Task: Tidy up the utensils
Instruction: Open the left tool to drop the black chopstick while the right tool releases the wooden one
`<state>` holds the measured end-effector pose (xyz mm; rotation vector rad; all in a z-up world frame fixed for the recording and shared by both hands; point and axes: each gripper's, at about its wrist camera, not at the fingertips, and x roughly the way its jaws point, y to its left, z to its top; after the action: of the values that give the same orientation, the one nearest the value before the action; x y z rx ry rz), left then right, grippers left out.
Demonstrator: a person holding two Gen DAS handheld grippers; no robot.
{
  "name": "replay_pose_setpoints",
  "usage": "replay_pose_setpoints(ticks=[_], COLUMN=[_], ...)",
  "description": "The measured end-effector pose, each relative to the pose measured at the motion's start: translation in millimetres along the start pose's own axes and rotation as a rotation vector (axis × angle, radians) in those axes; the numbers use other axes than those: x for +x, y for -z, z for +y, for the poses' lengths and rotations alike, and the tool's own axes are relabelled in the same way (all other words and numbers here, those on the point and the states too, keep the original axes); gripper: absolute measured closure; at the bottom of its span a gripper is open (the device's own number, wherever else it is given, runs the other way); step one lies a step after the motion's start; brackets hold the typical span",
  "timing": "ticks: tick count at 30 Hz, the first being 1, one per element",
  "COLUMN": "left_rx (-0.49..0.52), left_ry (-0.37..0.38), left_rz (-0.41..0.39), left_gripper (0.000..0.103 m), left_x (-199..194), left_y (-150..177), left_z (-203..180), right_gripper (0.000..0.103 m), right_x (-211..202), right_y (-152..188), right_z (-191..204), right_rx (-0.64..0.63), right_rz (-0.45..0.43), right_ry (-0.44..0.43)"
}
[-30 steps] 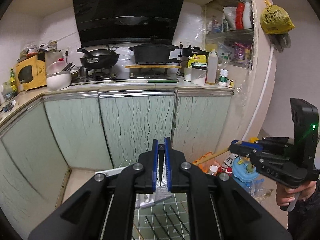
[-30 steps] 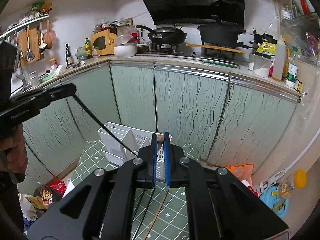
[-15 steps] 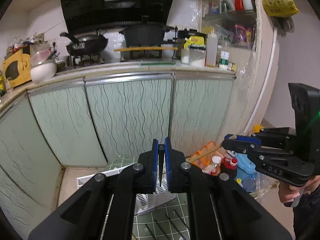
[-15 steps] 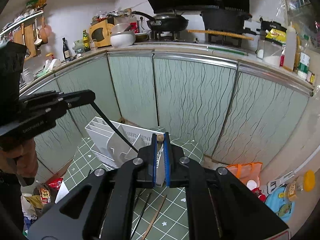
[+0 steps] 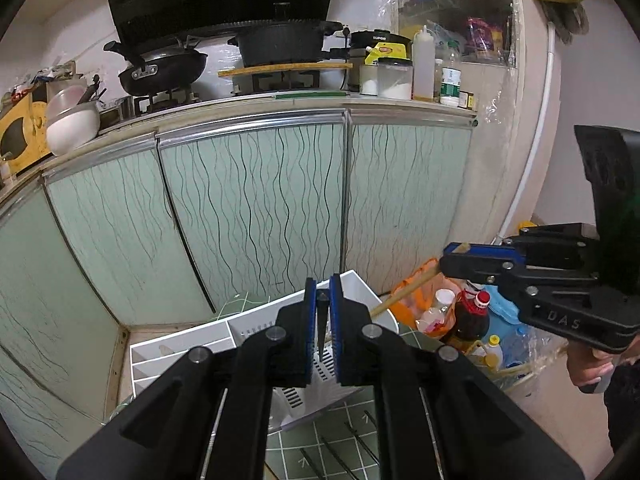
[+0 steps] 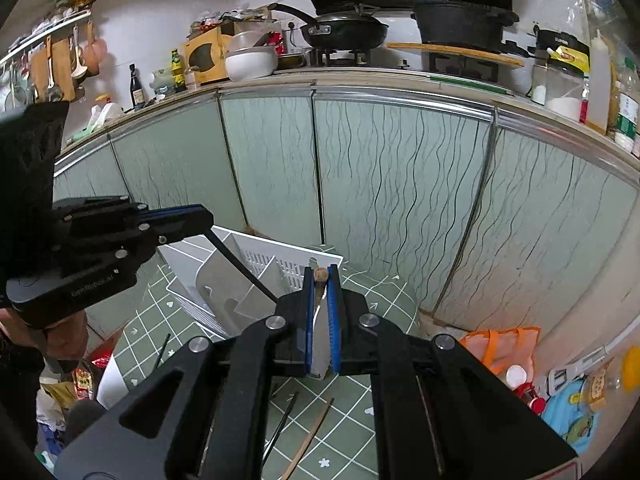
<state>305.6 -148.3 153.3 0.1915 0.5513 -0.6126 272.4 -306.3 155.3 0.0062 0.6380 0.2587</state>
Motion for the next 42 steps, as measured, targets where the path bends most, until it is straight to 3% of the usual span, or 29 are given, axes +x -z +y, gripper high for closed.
replay_pose_setpoints(ticks=[8,9,10,12,13,17,22,24,32,42], left_rx=[-0.019,-0.020,-0.021,-0.022,-0.022,-0.029,-0.026,-0.031,-0.038,-0.069], left_ry=[0.002,0.003,0.002,-0.019,-0.034,-0.041,-0.048,-0.043,-0.102,-0.146], left_rz=[0.016,0.014,0.011,-0.012,-0.040,-0.071,-0.066,-0.081,-0.075,-0.064], left_gripper=[0.094,0.088,0.080,0.014,0.011,0.012,0.004,0.004,0.004,0.004], left_x=[0.6,-0.1,-1.9,-6.1,-10.9,-26.4,-43.1,-52.4,-80.7,-103.5], left_y=[0.8,0.8,1.1,0.2,0.7,0.9,4.7,8.9,33.5,83.1], left_z=[5.9,6.0,6.1,6.3,6.5,9.3,12.6,13.5,12.1,7.7], right_gripper=[0.097,0.096,0.090,0.076,0.065,0.051,0.013,0.008,0.008,0.008], right_x=[6.3,5.5,4.0,-1.4,-4.0,-16.8,-36.8,-44.3,-62.3,-67.2], right_y=[3.2,3.3,3.6,3.9,4.4,6.5,11.4,14.4,32.0,80.8], right_z=[0.0,0.2,0.1,0.1,0.0,-0.6,-0.4,1.3,17.9,24.5], right_rx=[0.008,0.008,0.009,0.011,0.012,0.013,0.011,0.000,-0.039,0.000], right_rz=[0.013,0.012,0.012,-0.004,-0.011,-0.031,-0.068,-0.080,-0.054,-0.002], right_ry=[-0.013,-0.019,-0.019,-0.021,-0.020,-0.025,-0.033,-0.035,-0.001,0.005])
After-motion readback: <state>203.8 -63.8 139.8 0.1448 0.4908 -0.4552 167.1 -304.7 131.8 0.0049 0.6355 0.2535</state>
